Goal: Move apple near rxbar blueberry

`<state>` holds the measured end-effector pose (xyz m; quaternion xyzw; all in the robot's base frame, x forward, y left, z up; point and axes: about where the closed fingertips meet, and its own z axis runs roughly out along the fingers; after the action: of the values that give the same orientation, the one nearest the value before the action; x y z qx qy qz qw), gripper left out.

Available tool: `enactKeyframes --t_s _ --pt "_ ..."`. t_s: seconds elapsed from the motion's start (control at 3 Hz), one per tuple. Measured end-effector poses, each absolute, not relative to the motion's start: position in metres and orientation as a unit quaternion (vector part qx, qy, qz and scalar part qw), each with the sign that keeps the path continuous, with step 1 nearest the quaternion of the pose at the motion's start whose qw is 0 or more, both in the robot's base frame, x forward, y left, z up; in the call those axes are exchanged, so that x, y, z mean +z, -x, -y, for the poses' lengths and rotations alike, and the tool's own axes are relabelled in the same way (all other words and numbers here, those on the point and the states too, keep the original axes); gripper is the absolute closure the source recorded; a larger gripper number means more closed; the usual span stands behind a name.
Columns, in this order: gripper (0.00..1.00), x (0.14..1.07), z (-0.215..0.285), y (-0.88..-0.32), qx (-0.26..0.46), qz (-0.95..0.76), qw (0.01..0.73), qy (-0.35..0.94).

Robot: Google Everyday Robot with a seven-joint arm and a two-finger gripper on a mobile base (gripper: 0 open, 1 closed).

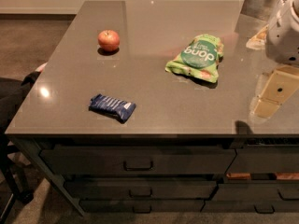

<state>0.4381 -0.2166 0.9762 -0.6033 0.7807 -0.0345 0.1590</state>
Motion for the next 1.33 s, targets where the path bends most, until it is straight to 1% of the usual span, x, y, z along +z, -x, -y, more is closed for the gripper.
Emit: enactKeyframes --t_s 0.33,0.67,1.33 --pt "0.00 0.976 0.217 -0.438 -0.035 -0.781 0.159 0.603" --pt "0.00 0.979 0.202 -0.449 -0.016 -0.782 0.165 0.601" --pt "0.00 0.980 0.149 -0.496 0.059 -0.785 0.221 0.576"
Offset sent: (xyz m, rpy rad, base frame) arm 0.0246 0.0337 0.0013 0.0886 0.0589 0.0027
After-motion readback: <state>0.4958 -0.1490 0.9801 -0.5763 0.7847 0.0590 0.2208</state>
